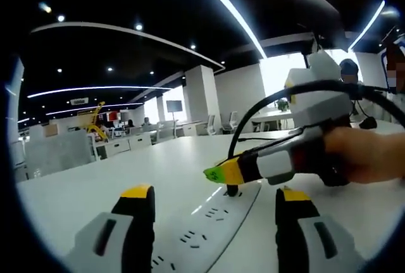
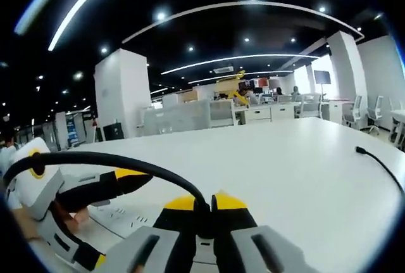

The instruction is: Locate the USB plug end of the data cable currently connected to the USB port on the desk. Grip the plug, withdraw it from the port, and place it onto the desktop.

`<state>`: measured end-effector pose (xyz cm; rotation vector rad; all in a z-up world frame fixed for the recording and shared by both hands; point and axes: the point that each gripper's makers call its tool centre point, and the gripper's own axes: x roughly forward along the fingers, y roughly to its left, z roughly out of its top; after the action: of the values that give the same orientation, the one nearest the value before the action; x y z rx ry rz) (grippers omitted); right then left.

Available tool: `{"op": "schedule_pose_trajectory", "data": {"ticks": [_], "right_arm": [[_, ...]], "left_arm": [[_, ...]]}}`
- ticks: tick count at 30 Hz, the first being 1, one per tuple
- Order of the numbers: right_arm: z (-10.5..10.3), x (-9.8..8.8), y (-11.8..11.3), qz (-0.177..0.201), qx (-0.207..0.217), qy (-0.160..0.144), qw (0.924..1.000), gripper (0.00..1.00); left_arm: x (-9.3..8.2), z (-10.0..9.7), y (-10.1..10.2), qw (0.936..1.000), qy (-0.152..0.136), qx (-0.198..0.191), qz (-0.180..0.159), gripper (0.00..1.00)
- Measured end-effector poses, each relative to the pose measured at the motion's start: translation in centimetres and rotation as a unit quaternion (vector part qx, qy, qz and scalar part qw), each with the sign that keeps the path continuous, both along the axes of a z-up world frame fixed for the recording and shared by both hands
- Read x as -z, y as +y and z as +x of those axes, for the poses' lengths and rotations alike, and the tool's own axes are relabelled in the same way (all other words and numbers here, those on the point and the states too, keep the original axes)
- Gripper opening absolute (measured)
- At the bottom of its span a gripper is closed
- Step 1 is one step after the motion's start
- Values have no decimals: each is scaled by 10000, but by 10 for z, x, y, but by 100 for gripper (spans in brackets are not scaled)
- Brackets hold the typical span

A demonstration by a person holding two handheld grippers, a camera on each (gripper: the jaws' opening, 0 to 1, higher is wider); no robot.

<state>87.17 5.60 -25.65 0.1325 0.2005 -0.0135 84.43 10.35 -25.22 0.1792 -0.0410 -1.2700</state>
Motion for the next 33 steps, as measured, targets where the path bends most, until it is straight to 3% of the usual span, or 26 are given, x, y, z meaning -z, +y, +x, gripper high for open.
{"op": "schedule_pose_trajectory", "data": {"ticks": [8,10,13,17,23,26,33], "right_arm": [[-1,1,2,-278,42,120,9995,9],[0,1,3,-559,12,196,9982,9],[1,1,7,-1289,85,437,9907,10],[-2,1,7,-452,2,139,9989,9],[-2,1,4,-319,25,106,9994,9],[1,0,0,-67,22,24,10000,9],[2,-1,1,-128,26,34,9999,10]], "left_arm": [[-1,-4,2,10000,13,22,-70,77],[-1,-4,1,10000,0,23,-43,77],[0,-4,1,10000,-10,24,-22,77],[-1,-4,2,10000,11,15,-50,77],[-1,-4,2,10000,5,19,-35,77],[-1,-3,3,10000,8,16,-39,77],[-1,-2,2,10000,-5,20,-14,77]]}}
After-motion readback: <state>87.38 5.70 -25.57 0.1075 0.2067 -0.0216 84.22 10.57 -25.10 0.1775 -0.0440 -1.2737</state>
